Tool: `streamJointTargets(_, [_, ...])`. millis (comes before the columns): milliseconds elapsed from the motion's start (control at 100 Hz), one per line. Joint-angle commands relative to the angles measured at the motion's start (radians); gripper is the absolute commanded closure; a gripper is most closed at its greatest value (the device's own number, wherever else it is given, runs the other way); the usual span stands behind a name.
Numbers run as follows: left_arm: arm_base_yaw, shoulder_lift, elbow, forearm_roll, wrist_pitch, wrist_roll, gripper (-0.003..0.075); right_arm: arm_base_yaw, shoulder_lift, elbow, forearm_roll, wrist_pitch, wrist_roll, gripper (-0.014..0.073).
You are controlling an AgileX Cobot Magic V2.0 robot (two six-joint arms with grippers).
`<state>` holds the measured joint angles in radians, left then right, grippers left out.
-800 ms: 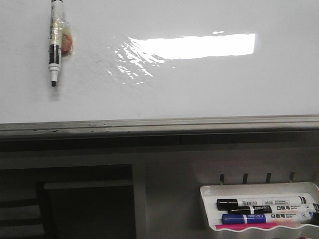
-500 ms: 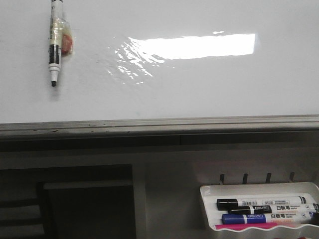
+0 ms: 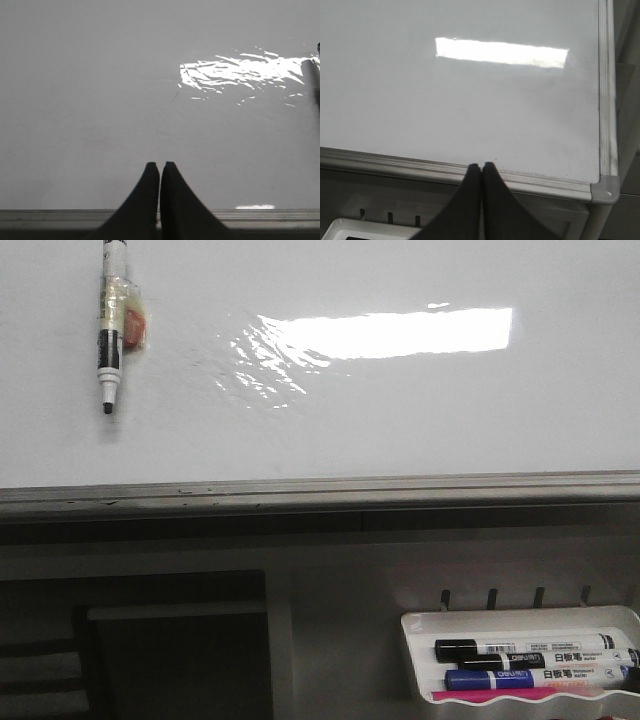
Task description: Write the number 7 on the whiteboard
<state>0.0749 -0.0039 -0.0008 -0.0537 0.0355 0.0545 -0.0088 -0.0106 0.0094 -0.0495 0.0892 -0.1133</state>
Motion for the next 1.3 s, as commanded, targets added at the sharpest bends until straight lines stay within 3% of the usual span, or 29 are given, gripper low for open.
streamJointTargets(0, [0.001, -0.031, 0.036, -0.009, -0.075, -0.010, 0.0741, -0.004, -0.020, 0.030, -0.011, -0.078, 0.000, 0.0657])
streamJointTargets(560, [0.001, -0.031, 0.036, -0.011, -0.075, -0.010, 0.0741, -0.004, -0.020, 0.030, 0.006, -0.089, 0.000, 0.0657])
streamJointTargets(770, [0.001, -0.031, 0.036, -0.252, -0.075, -0.010, 0.0741, -0.004, -0.020, 0.030, 0.180, -0.145, 0.000, 0.0657])
streamJointTargets(1050, [0.001, -0.031, 0.032, -0.689, -0.077, -0.010, 0.0741, -0.004, -0.020, 0.030, 0.571, -0.225, 0.000, 0.0657])
streamJointTargets(1150, [0.001, -0.031, 0.016, -0.751, -0.071, -0.010, 0.0741, -0.004, -0.020, 0.016, 0.700, -0.213, 0.000, 0.0657])
streamJointTargets(1290, [0.001, -0.027, -0.062, -0.719, 0.014, -0.008, 0.0741, -0.004, -0.013, -0.060, 0.688, -0.083, 0.000, 0.0652])
